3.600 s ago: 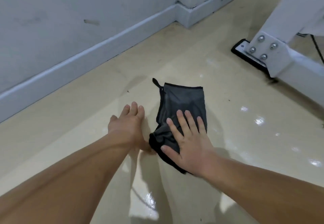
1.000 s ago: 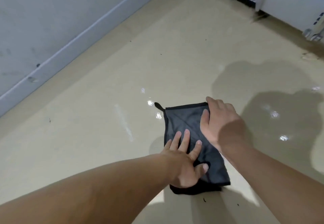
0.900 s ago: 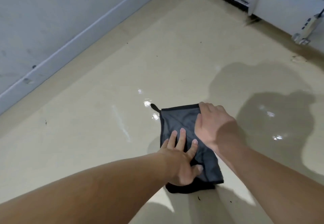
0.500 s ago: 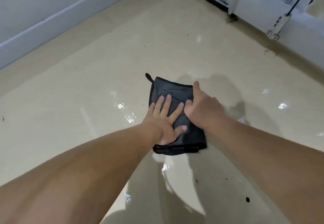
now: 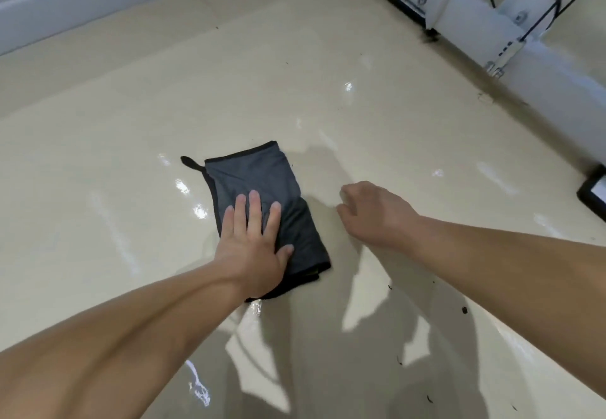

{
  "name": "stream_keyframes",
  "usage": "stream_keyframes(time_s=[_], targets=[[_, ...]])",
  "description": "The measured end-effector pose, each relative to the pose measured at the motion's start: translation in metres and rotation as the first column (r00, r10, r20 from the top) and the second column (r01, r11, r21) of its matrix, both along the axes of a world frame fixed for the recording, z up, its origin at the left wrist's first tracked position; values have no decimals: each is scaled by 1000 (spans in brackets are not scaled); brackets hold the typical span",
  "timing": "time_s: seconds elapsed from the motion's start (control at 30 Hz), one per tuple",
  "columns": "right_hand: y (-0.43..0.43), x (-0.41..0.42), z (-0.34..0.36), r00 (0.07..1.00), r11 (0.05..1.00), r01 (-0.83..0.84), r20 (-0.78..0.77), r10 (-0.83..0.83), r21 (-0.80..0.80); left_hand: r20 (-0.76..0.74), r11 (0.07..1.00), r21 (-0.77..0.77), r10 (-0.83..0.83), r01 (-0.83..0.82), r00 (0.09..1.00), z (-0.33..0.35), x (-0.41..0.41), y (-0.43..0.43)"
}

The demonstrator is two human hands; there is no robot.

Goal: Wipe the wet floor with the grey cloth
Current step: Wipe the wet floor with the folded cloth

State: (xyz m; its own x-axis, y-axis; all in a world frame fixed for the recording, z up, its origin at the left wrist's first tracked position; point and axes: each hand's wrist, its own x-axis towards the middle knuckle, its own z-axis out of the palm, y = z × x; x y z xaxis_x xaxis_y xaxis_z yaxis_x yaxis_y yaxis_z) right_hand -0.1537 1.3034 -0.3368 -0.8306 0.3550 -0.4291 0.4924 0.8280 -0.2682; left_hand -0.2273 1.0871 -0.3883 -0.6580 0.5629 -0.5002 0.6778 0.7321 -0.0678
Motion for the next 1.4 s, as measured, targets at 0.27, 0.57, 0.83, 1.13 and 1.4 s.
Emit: stream_keyframes(time_s=[0.27, 0.57, 0.83, 1.13, 1.4], targets=[[-1, 38, 18, 993, 994, 105, 61, -106, 8, -35, 986, 162, 55, -49, 998, -15, 12, 21], [59, 130, 41, 953, 963, 267, 160, -259, -28, 56, 911, 144, -398, 387, 916, -2, 82, 109], [157, 164, -13, 934, 933, 355, 25, -357, 51, 197, 816, 109, -577, 568, 792, 7, 105, 139], [220, 175, -39, 952, 921, 301, -128, -276, 249, 29, 926, 47, -375, 373, 927, -11, 57, 262], [244, 185, -36, 959, 944, 280, -89, -268, 172, -23, 918, 52, -393, 394, 919, -17, 78, 421]])
